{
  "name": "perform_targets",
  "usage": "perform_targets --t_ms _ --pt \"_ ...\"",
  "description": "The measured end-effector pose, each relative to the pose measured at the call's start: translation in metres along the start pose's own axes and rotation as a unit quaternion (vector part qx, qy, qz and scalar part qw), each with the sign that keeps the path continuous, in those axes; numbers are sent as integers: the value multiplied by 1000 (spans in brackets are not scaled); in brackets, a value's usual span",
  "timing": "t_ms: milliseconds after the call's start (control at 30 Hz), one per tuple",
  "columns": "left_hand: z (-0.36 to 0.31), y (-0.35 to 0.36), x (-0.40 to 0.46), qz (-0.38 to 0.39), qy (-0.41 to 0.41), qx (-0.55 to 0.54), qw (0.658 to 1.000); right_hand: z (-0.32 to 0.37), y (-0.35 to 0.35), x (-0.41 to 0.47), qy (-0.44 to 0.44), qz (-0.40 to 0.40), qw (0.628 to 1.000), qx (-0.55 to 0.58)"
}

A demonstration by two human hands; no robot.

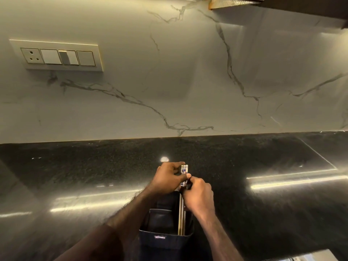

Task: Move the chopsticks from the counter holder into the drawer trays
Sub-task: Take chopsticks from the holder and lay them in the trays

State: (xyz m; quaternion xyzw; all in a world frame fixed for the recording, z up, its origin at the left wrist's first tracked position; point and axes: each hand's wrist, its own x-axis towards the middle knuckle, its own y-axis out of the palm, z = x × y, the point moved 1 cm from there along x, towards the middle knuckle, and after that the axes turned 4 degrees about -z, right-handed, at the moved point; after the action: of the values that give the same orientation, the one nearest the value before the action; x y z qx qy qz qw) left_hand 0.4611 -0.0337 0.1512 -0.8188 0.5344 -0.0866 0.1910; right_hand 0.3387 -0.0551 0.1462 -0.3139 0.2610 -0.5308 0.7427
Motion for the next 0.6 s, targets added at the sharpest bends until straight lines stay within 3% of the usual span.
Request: perform_targets --t_ms 367,600 --pt "-7 -11 -4 -1 -75 -209 975 -4 -5 5 29 101 991 78" --pt "-49 -35 -5 10 -24 -247 969 4 -18 -4 22 133 981 139"
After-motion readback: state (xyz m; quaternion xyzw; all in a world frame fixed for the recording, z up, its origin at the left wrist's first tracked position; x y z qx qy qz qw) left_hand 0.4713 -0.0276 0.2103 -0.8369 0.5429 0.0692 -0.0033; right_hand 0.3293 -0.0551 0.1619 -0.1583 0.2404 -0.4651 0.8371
